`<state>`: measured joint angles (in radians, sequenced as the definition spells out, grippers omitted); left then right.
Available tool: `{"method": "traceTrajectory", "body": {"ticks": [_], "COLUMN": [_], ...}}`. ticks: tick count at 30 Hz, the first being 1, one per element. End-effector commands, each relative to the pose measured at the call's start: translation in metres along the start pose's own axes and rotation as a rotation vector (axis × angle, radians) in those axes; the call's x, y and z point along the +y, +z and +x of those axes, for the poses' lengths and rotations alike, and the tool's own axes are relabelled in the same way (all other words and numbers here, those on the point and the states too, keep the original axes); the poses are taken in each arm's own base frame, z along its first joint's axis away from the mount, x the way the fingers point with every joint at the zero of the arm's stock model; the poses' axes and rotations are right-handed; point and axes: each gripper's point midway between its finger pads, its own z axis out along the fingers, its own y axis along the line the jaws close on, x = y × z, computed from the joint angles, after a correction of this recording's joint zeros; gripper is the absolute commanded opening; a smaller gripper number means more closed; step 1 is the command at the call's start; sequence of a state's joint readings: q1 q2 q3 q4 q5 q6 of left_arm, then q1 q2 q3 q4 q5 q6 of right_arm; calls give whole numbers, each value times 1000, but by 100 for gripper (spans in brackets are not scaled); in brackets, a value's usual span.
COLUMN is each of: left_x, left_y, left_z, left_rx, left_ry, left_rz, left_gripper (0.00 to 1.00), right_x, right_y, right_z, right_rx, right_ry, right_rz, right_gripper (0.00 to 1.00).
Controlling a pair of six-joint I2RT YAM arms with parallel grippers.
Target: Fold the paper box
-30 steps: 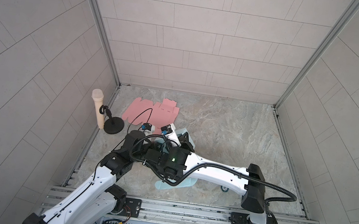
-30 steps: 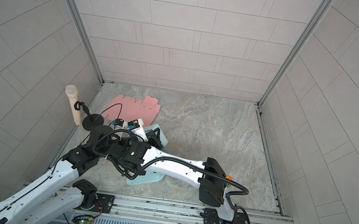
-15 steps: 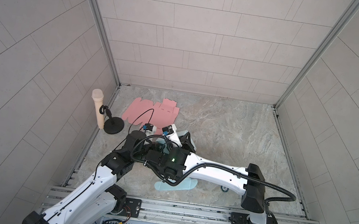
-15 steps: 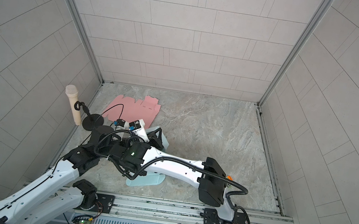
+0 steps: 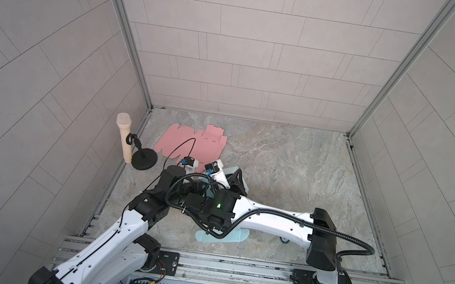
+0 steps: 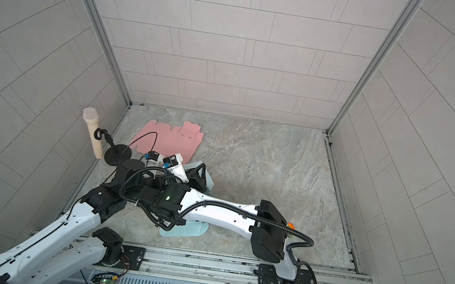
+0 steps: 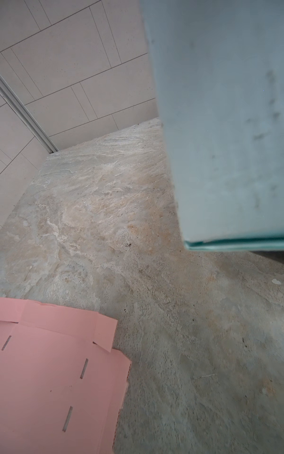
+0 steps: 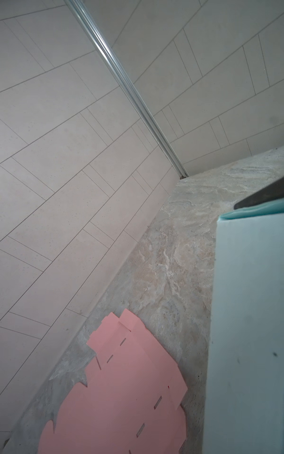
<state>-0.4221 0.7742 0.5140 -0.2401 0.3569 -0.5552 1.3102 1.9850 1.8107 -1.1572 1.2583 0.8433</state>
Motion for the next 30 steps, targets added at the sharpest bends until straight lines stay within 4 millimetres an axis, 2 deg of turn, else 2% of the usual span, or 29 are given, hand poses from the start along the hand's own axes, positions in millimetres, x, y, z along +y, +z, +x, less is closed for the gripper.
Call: {"method": "traceTrajectory", "body": {"ticks": [1,5,7,8,9,12,16,19,24,30], "left_x": [-17,-9,-5,-4,-3,4,2,4,3,-4], "left_y": [-7,-3,1,2,3,4,8,12,14,13], "left_z": [-16,-18,-18,-17,-17,-16,-16,-15,-14,-15], "left_rx": [-58,-84,-88,-89,-89,-84,-64,-53,-36,-39], "left_ry": [67,89,102,109,120,157,176,169,158,166], "left_rz": [42,13,1,-3,-7,-41,-38,-44,-44,-18], "left_gripper": [1,1,1,1,1,1,1,1,1,1], "right_x": [-14,-14,-16,-16,-18,-28,-54,-71,-62,-51], "right_y": [-19,-32,-41,-47,-52,-69,-74,-63,-48,-34], "right_z": [-9,4,11,14,16,16,17,26,45,54], "right_rx": [-22,55,66,70,69,49,39,23,55,88], "right_ry": [68,226,299,332,360,412,432,417,332,408], "right_rz": [-60,-257,-360,-425,-479,-615,-675,-612,-590,-659], "right_gripper": [38,42,48,53,66,77,79,80,78,75]}}
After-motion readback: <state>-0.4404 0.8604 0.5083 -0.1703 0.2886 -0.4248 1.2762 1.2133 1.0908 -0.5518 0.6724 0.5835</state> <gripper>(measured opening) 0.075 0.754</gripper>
